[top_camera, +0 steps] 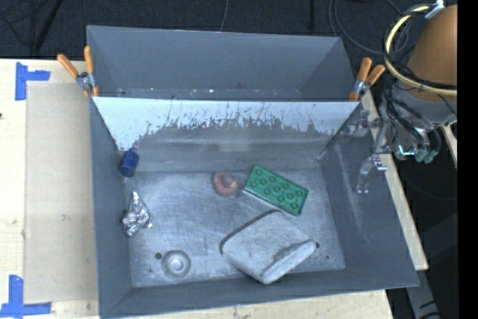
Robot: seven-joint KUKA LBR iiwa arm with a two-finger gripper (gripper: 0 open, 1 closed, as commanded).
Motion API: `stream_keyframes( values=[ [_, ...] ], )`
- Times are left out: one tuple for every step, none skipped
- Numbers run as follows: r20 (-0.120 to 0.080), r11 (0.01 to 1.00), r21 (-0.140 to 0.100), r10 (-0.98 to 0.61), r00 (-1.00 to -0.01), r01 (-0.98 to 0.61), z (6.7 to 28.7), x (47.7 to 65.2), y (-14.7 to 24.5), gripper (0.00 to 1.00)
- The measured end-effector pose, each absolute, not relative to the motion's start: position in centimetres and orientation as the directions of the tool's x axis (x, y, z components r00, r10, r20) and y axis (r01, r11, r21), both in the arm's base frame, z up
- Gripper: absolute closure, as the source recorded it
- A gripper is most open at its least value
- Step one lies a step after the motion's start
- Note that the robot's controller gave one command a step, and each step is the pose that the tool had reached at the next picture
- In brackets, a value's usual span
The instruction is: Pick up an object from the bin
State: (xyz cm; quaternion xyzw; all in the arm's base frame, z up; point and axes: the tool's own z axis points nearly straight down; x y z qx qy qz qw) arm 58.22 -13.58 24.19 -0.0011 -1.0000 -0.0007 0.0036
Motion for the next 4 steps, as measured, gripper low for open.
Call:
stream_keyframes(
  values=[
    [-0.002, 0.999, 0.001, 0.035, -0.999, 0.035, 7.0, 61.1, -6.3, 0.00],
    [0.000, 0.980, 0.001, 0.198, -0.980, 0.198, 10.0, 60.0, -1.7, 0.00],
    [0.000, 0.964, 0.000, 0.265, -0.964, 0.265, 9.9, 59.9, -4.5, 0.00],
    [-0.003, 0.913, 0.001, 0.408, -0.913, 0.408, 7.3, 60.1, -3.6, 0.00]
  ],
)
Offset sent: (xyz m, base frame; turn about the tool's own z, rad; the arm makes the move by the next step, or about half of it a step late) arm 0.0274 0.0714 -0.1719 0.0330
